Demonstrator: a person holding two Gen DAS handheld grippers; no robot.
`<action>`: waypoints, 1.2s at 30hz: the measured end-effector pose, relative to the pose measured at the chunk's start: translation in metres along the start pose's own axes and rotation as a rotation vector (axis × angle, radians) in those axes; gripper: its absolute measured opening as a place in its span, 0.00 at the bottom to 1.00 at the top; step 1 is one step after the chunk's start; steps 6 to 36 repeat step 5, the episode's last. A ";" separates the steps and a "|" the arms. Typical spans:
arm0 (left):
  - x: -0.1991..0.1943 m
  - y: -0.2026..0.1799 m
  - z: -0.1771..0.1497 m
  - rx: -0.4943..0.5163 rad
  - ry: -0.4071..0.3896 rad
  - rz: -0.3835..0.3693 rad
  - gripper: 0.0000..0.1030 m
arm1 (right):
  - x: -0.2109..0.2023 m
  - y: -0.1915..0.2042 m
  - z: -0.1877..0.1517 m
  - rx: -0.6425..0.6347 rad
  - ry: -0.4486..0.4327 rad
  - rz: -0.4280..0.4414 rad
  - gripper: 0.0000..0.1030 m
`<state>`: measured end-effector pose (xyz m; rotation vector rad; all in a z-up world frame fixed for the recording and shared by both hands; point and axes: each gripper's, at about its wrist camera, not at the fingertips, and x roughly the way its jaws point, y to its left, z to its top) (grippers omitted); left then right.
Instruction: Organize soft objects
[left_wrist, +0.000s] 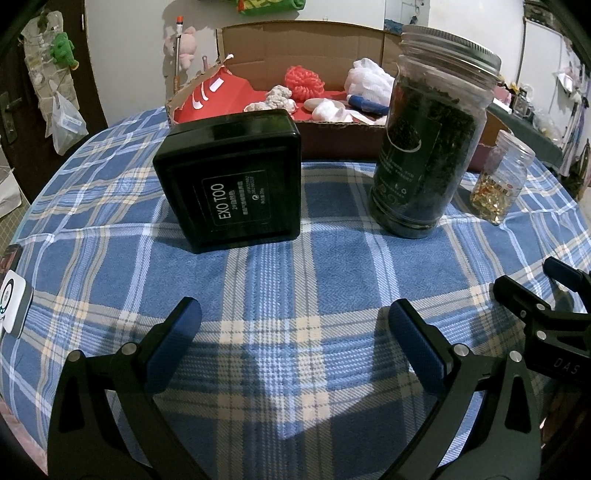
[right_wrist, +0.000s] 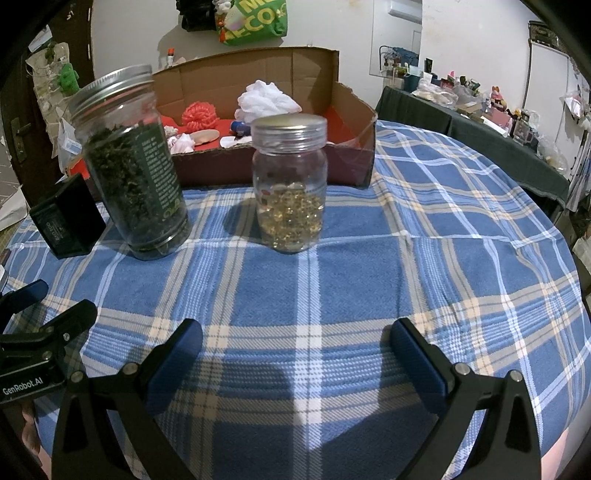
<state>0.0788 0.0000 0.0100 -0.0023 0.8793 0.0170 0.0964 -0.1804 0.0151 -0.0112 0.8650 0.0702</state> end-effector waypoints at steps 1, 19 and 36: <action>0.000 0.000 0.000 0.000 0.000 0.000 1.00 | 0.000 0.000 0.000 0.000 0.000 0.000 1.00; 0.000 0.000 0.000 0.000 -0.001 0.000 1.00 | 0.000 0.000 0.000 -0.001 0.001 -0.001 1.00; 0.000 0.000 0.000 0.000 -0.001 0.000 1.00 | 0.000 0.000 0.000 -0.001 0.001 -0.001 1.00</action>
